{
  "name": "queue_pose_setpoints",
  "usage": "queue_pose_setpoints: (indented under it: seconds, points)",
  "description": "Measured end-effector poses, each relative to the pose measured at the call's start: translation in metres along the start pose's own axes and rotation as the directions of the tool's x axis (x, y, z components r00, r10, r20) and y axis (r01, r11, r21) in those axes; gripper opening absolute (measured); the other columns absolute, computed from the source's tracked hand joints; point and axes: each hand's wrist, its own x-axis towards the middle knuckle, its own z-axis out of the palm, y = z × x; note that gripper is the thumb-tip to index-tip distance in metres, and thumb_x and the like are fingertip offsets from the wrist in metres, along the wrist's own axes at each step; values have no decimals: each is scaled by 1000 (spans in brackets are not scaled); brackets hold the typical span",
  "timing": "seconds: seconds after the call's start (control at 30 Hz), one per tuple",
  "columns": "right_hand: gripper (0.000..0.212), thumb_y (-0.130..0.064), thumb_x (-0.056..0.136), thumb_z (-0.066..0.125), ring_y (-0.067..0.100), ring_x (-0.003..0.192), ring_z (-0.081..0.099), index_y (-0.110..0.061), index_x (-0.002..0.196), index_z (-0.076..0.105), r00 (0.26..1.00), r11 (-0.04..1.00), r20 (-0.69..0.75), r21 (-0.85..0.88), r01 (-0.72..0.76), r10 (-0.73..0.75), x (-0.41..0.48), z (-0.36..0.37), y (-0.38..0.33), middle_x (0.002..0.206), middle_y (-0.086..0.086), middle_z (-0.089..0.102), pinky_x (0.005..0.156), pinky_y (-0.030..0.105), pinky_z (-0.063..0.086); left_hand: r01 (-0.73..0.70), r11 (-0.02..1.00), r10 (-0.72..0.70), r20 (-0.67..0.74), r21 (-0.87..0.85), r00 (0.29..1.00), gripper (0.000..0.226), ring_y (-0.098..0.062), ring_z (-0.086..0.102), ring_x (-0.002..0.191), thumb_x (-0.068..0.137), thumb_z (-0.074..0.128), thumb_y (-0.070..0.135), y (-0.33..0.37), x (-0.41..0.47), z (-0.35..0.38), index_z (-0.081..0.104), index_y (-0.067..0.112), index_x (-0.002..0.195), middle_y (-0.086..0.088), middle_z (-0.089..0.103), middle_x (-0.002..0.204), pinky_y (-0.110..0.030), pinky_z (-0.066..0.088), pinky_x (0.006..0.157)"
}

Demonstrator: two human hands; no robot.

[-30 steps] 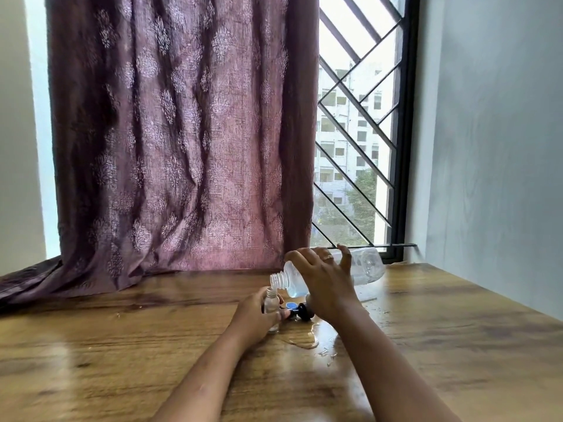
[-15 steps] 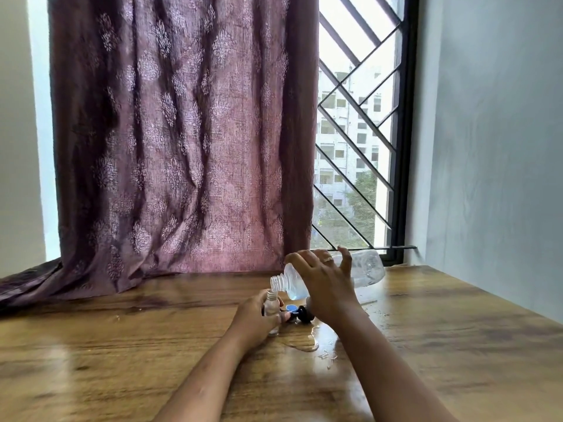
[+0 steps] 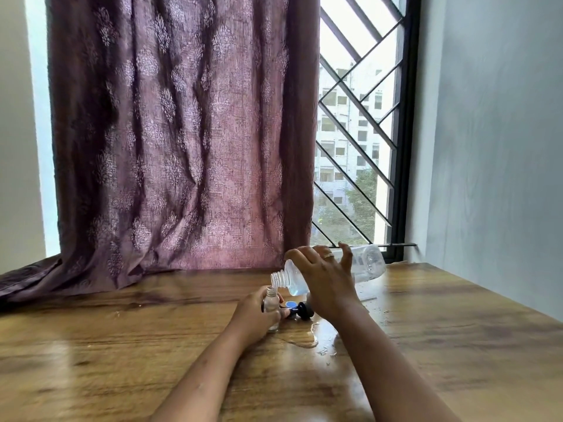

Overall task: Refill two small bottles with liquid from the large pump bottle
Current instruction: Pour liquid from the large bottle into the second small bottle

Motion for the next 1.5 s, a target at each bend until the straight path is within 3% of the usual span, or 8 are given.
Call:
queue_pose_setpoints:
  seconds: [0.43, 0.7, 1.0, 1.1, 1.4, 1.5]
  points:
    - [93, -5, 27, 77, 18, 98, 62, -37, 106, 41, 998, 1000, -63, -10, -1, 0, 1, 4, 1, 102, -15, 62, 95, 45, 16, 20, 1000, -20, -8, 18, 1000, 25, -12, 60, 82, 75, 75, 24, 3, -2, 0, 62, 21, 96, 2, 69, 93, -26, 47, 77]
    - [95, -10, 22, 80, 16, 95, 64, -38, 105, 43, 997, 1000, -76, 2, -4, 4, 2, 7, 2, 101, -17, 62, 95, 44, 17, -5, 998, 6, -15, 57, 1000, 22, 0, 53, 70, 78, 73, 22, 8, -6, -2, 60, 20, 96, 10, 63, 83, -3, 38, 55]
    - [93, -10, 26, 80, 17, 99, 63, -38, 106, 41, 1000, 1000, -27, 14, -10, 11, 1, 3, 1, 104, -16, 62, 95, 46, 14, -4, 998, 5, -16, 67, 1000, 22, -7, 58, 80, 78, 73, 24, 12, -8, -2, 61, 19, 97, 9, 66, 88, -18, 43, 69]
    - [89, -7, 36, 77, 18, 107, 59, -39, 108, 36, 1000, 1000, 10, 30, 0, 0, 0, 2, 1, 111, -15, 60, 97, 48, 10, -5, 998, 6, -15, 64, 1000, 23, -6, 58, 80, 78, 73, 23, 12, -8, -2, 61, 19, 98, 8, 67, 90, -16, 42, 69]
    - [92, -8, 30, 79, 18, 102, 62, -38, 107, 39, 999, 999, -32, 41, -5, 6, -1, 4, 2, 107, -14, 62, 95, 46, 13, 0, 997, 2, -26, 73, 1000, 23, 3, 56, 70, 78, 73, 22, 10, -7, -1, 61, 17, 97, 11, 66, 82, -9, 41, 60]
    - [88, -7, 41, 77, 17, 112, 56, -39, 113, 36, 1000, 999, 6, 34, -4, 4, 0, 0, 2, 116, -16, 57, 97, 46, 8, 3, 997, -1, -24, 74, 1000, 25, -4, 59, 78, 78, 73, 23, 9, -7, -1, 61, 18, 99, 8, 68, 88, -15, 43, 68]
